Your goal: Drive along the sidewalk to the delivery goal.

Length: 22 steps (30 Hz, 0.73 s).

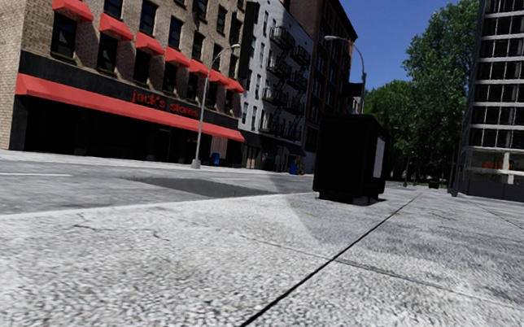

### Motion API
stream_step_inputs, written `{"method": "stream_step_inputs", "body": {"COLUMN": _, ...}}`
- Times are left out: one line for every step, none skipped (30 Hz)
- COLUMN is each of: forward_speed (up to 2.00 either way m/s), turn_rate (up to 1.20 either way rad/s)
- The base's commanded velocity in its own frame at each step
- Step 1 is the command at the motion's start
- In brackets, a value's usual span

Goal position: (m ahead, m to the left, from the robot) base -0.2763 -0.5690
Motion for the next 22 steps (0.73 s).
{"method": "stream_step_inputs", "body": {"forward_speed": 0.0, "turn_rate": 0.0}}
{"method": "stream_step_inputs", "body": {"forward_speed": 0.0, "turn_rate": 0.0}}
{"method": "stream_step_inputs", "body": {"forward_speed": 0.0, "turn_rate": 0.0}}
{"method": "stream_step_inputs", "body": {"forward_speed": 0.0, "turn_rate": 0.0}}
{"method": "stream_step_inputs", "body": {"forward_speed": 0.0, "turn_rate": 0.0}}
{"method": "stream_step_inputs", "body": {"forward_speed": 0.0, "turn_rate": 0.0}}
{"method": "stream_step_inputs", "body": {"forward_speed": 0.0, "turn_rate": 0.0}}
{"method": "stream_step_inputs", "body": {"forward_speed": 0.0, "turn_rate": 0.0}}
{"method": "stream_step_inputs", "body": {"forward_speed": 0.0, "turn_rate": 0.0}}
{"method": "stream_step_inputs", "body": {"forward_speed": 0.0, "turn_rate": 0.0}}
{"method": "stream_step_inputs", "body": {"forward_speed": 0.0, "turn_rate": 0.0}}
{"method": "stream_step_inputs", "body": {"forward_speed": 0.0, "turn_rate": 0.0}}
{"method": "stream_step_inputs", "body": {"forward_speed": 0.0, "turn_rate": 0.0}}
{"method": "stream_step_inputs", "body": {"forward_speed": 0.0, "turn_rate": 0.0}}
{"method": "stream_step_inputs", "body": {"forward_speed": 0.0, "turn_rate": 0.0}}
{"method": "stream_step_inputs", "body": {"forward_speed": 0.0, "turn_rate": 0.0}}
{"method": "stream_step_inputs", "body": {"forward_speed": 0.0, "turn_rate": 0.0}}
{"method": "stream_step_inputs", "body": {"forward_speed": 0.0, "turn_rate": 0.0}}
{"method": "stream_step_inputs", "body": {"forward_speed": 0.0, "turn_rate": 0.0}}
{"method": "stream_step_inputs", "body": {"forward_speed": 0.0, "turn_rate": 0.0}}
{"method": "stream_step_inputs", "body": {"forward_speed": 0.0, "turn_rate": 0.0}}
{"method": "stream_step_inputs", "body": {"forward_speed": 0.0, "turn_rate": 0.0}}
